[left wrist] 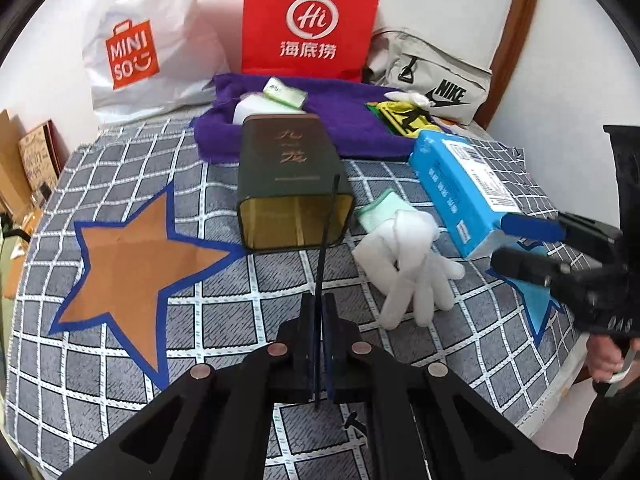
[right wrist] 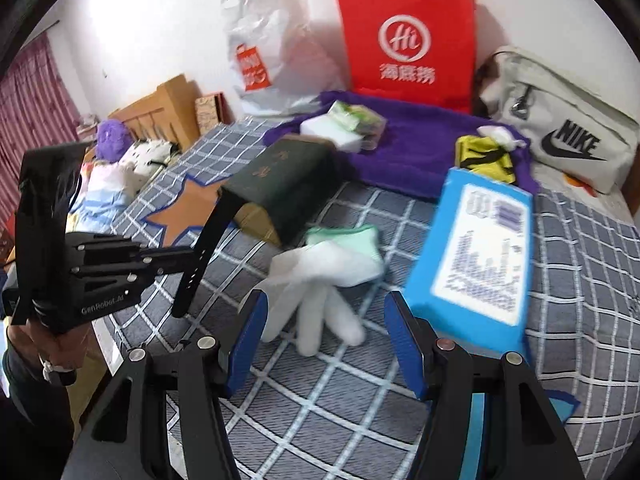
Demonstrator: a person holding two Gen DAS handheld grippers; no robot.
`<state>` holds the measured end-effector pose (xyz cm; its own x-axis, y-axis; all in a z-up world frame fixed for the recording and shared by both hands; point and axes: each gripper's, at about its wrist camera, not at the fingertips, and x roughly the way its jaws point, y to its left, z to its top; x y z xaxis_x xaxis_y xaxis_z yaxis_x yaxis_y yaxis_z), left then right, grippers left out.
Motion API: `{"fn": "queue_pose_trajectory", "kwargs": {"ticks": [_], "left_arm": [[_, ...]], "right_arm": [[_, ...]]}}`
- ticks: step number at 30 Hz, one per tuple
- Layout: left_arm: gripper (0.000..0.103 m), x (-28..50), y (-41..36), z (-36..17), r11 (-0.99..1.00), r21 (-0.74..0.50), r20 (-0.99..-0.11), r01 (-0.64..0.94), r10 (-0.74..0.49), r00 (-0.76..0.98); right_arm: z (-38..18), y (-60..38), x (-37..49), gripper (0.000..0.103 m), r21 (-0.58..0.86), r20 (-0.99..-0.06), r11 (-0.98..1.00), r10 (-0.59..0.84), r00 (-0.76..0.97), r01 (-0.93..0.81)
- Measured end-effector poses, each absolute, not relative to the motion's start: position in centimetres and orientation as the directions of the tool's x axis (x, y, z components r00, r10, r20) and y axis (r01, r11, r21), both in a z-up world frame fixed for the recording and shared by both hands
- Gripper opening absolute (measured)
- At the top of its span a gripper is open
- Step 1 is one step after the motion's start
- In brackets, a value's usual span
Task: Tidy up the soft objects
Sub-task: 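Grasp the white cotton glove by its cuff with the right tool, then lift the white glove and carry it toward the purple towel with the right tool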
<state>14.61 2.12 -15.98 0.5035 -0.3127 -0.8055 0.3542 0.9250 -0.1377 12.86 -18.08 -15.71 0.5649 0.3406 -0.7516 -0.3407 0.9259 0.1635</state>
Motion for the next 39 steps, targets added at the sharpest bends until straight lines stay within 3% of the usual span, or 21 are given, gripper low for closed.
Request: {"fn": "queue_pose_trajectory", "kwargs": {"ticks": [12,19,28,30,34,39], "left_arm": [[0.005,17.5,1.1,-18.5,0.925,-0.196,-0.818,0.326,-0.338,0.465],[0.004,16.7,2.5,-17.8,0.914,-0.236,-0.783,0.329,-0.379,0.493],[0.004,16.0,5.0,-17.4,0.926,-0.247,-0.778,0.286,-0.366,0.512],[0.004,16.1,5.2,-17.7,0.929,-0.246,-0.783,0.278,-0.359,0.508],[0.004,16.1,5.3,-18.2,0.933,-0.253,-0.789,0.257,-0.353,0.503],[0.004,15.5,4.9,-18.1,0.932,-0.256,-0.789,0.256,-0.354,0.502]], "right_arm": [[-17.6,-15.2,13.4,0.061,0.167,-0.786,0.913,0.351,0.509,-0.372],[-18.5,-13.5,14.8,0.061,0.180,-0.795,0.914,0.352,0.493,-0.364],[-21.6,-11.0,17.4,0.061,0.053,-0.832,0.938,0.232,0.504,-0.344],[-21.8,-11.0,17.4,0.050,0.039,-0.822,0.943,0.218,0.526,-0.330],[-21.6,-11.4,16.5,0.017,-0.006,-0.816,0.933,0.204,0.541,-0.360],[-21.3,-13.5,14.6,0.012,0.129,-0.818,0.917,0.314,0.481,-0.378]]}}
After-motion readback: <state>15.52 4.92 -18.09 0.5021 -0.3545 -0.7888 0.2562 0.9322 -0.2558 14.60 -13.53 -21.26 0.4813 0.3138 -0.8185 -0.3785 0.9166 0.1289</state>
